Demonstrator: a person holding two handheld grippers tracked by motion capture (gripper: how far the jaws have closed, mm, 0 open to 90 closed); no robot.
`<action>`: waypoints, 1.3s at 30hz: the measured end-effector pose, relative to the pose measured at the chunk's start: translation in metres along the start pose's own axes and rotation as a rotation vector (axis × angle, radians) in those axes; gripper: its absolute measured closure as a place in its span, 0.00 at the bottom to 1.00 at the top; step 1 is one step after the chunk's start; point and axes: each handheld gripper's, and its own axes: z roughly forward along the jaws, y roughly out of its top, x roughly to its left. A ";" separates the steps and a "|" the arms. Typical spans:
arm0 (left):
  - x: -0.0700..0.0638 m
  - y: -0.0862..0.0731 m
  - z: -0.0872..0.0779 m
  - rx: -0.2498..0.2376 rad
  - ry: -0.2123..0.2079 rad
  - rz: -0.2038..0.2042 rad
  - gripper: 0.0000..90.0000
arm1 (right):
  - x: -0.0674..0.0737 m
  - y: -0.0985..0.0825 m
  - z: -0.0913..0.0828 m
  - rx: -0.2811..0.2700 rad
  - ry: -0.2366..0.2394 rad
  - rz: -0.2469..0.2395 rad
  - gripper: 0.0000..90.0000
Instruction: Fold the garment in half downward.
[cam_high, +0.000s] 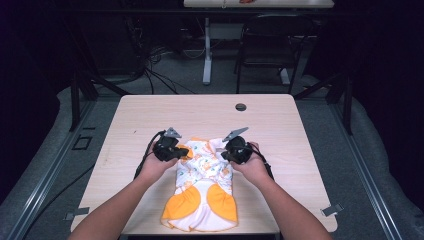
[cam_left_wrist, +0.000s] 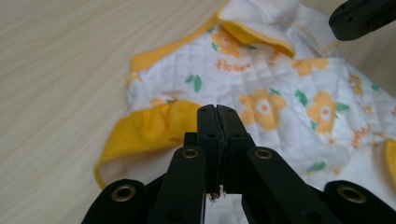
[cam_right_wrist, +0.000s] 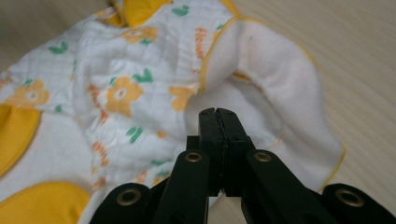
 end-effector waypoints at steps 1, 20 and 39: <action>0.005 0.007 0.003 0.000 0.008 -0.004 0.99 | -0.003 0.004 0.003 -0.001 0.000 0.005 1.00; 0.037 0.017 0.033 0.009 0.088 -0.050 0.77 | -0.039 0.029 0.037 0.026 -0.126 0.123 0.82; 0.043 0.005 0.048 0.043 0.063 -0.095 0.64 | -0.050 0.012 0.052 0.041 -0.066 0.205 0.70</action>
